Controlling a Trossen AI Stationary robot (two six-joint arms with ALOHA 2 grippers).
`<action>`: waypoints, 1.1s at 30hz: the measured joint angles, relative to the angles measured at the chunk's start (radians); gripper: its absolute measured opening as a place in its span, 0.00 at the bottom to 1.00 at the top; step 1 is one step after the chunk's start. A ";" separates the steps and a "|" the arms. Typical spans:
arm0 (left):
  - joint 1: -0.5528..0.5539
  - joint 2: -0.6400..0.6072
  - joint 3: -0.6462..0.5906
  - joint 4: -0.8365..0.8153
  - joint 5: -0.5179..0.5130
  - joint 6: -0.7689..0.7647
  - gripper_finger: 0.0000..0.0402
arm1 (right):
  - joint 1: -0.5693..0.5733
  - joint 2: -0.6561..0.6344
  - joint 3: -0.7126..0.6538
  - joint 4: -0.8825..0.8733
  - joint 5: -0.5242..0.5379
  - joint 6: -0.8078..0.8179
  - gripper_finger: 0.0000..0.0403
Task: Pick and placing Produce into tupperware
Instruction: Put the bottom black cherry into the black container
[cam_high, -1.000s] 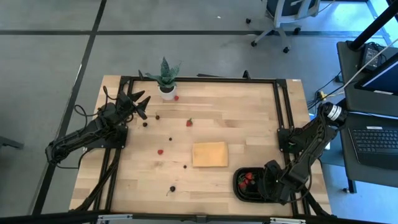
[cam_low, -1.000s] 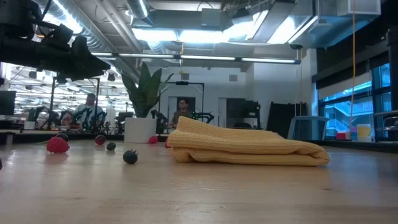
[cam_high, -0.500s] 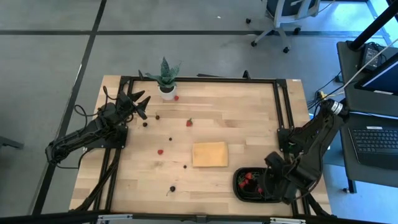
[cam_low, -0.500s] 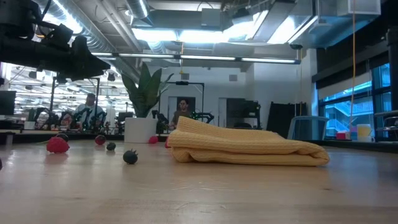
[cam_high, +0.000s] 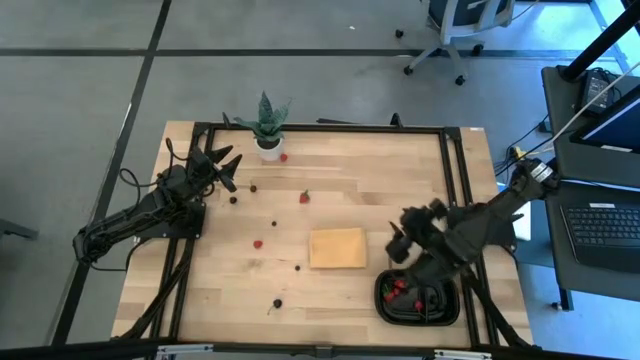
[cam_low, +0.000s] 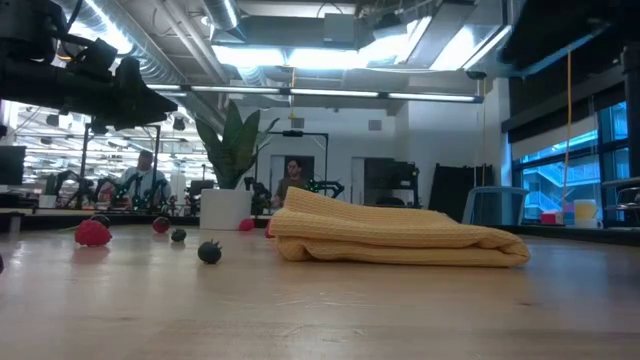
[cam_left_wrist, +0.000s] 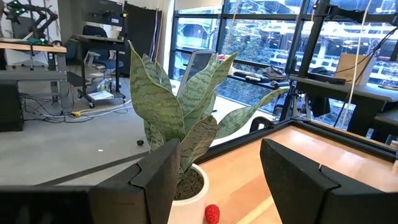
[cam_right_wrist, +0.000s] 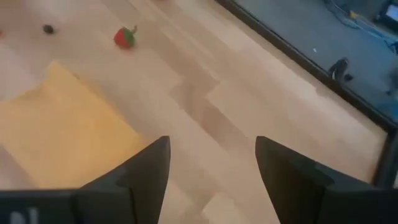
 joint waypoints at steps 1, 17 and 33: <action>0.000 0.000 0.000 0.000 0.000 0.000 0.54 | -0.033 0.000 -0.006 0.050 0.000 -0.067 0.59; 0.000 0.000 0.000 -0.005 0.042 0.000 0.54 | -0.450 -0.002 -0.267 1.131 -0.410 -1.097 0.59; 0.000 0.000 0.000 -0.018 0.121 0.000 0.54 | -0.742 -0.136 -0.748 1.859 -0.731 -1.450 0.59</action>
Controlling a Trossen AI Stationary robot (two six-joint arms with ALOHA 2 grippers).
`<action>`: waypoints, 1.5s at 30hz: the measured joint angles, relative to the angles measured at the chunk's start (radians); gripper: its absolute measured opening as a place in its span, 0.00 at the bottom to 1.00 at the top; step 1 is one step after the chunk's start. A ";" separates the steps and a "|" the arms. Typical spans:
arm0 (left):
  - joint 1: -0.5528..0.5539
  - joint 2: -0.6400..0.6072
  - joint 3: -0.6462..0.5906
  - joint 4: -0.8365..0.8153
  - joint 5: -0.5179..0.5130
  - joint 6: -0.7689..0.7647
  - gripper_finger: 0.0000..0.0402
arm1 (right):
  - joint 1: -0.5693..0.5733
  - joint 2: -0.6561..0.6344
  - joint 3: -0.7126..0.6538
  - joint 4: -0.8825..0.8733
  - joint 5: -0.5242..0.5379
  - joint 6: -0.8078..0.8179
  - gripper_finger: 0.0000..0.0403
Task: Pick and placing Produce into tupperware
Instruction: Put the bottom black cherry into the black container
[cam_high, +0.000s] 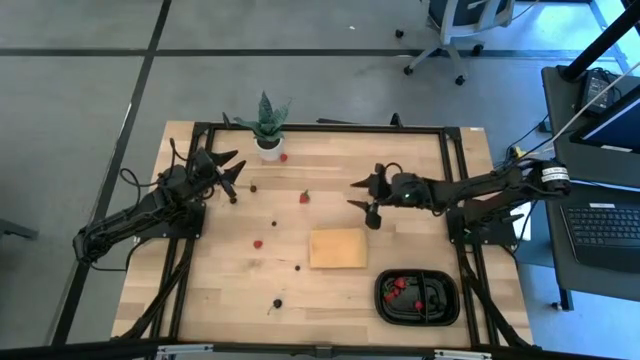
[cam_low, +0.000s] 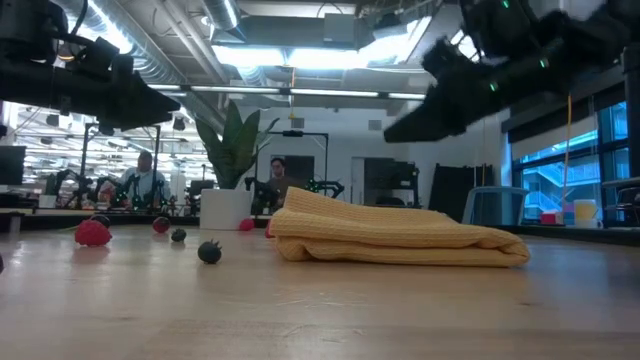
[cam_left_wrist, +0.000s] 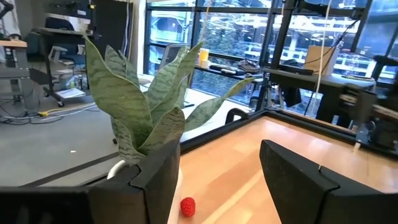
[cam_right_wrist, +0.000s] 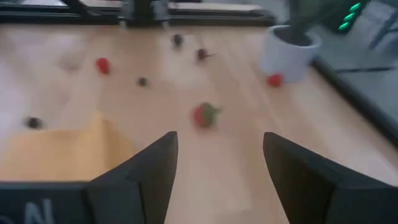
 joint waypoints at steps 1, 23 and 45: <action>0.000 0.000 0.000 -0.001 0.009 0.001 0.54 | -0.026 -0.011 -0.032 0.036 -0.003 -0.003 0.59; -0.166 0.271 0.209 -0.031 0.346 0.208 0.54 | -0.185 -0.060 -0.323 0.394 -0.258 0.210 0.59; -0.327 0.964 0.574 -0.187 0.119 0.208 0.54 | -0.185 -0.060 -0.320 0.373 -0.255 0.155 0.59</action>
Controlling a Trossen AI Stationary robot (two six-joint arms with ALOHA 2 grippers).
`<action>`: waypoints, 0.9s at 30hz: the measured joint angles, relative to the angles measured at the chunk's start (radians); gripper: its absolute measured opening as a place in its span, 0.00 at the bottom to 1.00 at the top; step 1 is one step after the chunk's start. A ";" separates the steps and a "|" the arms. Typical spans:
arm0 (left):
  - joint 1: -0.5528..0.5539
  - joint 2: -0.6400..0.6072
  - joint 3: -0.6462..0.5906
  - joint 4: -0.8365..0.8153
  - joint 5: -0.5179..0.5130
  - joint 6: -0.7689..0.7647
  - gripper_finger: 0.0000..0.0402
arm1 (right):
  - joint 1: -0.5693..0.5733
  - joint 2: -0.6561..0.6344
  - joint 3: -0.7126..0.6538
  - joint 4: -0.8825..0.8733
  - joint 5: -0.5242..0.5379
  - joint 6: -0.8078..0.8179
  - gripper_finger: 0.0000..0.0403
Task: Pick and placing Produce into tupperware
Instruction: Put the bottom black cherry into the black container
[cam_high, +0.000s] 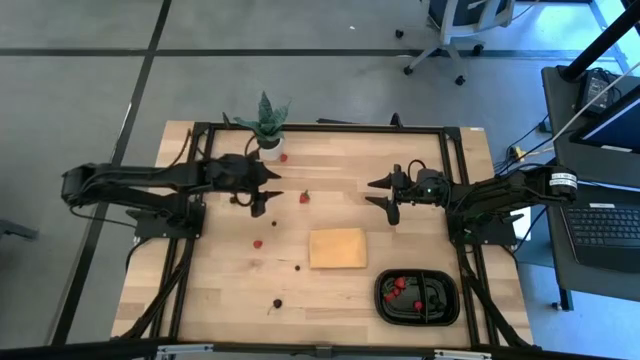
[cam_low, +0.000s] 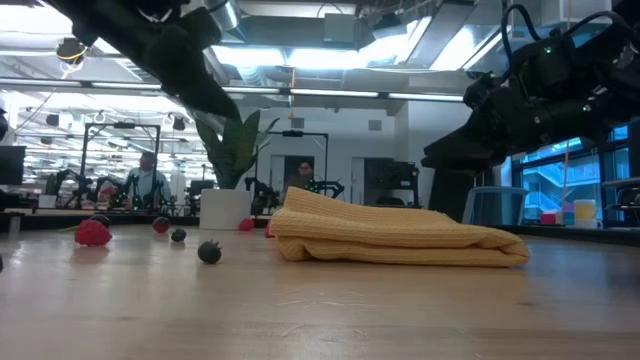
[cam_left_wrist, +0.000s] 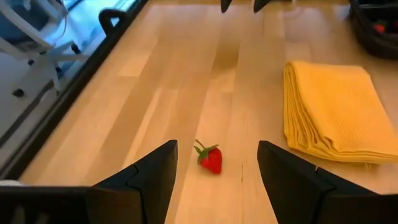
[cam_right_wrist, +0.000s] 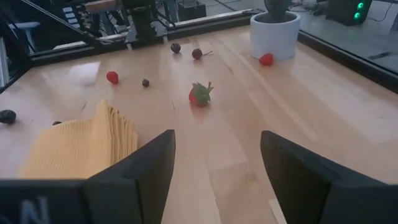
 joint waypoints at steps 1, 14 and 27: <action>0.000 0.006 0.000 -0.001 0.000 -0.007 0.54 | 0.000 0.000 0.000 0.000 0.000 -0.002 0.59; 0.001 0.018 0.000 0.002 0.000 -0.071 0.54 | 0.000 0.000 0.000 -0.008 0.000 0.002 0.59; -0.022 0.018 0.000 0.029 0.063 0.136 0.68 | 0.000 0.000 0.000 -0.062 0.000 0.005 0.59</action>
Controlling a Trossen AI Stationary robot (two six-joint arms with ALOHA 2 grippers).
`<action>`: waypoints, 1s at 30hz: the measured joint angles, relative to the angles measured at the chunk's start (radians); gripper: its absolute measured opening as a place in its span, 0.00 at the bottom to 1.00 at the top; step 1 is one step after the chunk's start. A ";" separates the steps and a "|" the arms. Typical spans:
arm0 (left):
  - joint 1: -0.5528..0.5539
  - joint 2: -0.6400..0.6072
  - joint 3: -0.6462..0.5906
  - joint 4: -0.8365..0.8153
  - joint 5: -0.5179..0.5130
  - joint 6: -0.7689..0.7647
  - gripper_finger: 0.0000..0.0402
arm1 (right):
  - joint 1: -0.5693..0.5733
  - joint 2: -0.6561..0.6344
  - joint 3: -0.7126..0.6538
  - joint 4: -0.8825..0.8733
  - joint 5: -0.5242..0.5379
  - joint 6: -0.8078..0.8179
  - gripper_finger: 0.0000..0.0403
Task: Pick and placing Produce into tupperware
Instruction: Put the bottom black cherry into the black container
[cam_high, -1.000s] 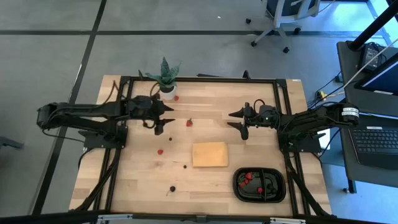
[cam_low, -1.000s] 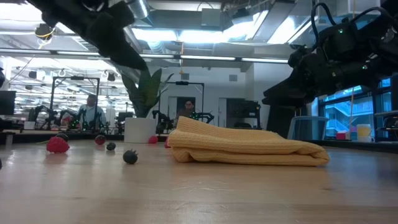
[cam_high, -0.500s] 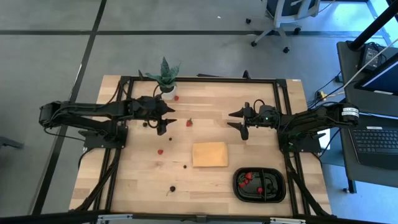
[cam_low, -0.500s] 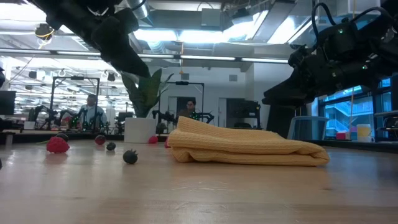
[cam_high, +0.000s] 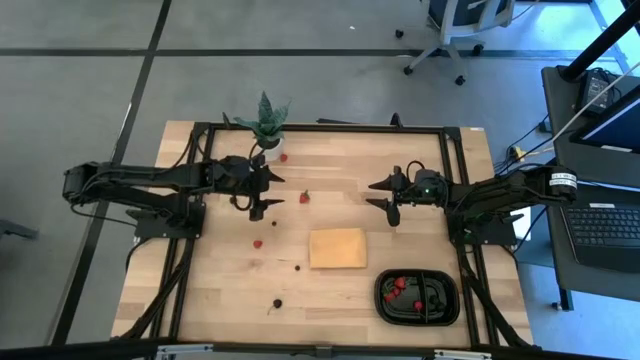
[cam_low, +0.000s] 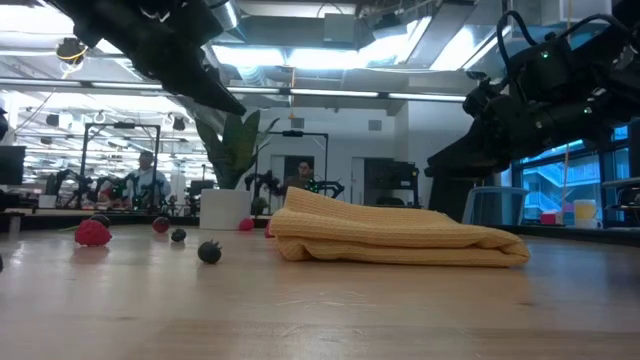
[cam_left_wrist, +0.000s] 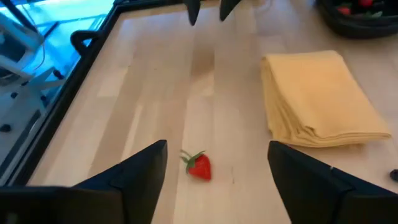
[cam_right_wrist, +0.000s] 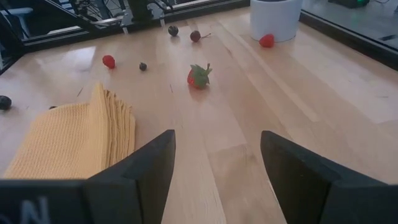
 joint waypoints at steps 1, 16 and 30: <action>-0.004 0.000 0.000 0.001 0.001 0.000 0.70 | 0.000 0.000 0.000 0.000 0.000 0.000 0.59; -0.017 0.000 0.000 0.015 -0.017 -0.210 0.74 | 0.000 0.000 0.000 0.000 0.000 -0.005 0.59; -0.302 0.029 0.042 0.271 0.134 0.019 0.74 | 0.000 0.000 0.000 0.000 0.000 -0.007 0.59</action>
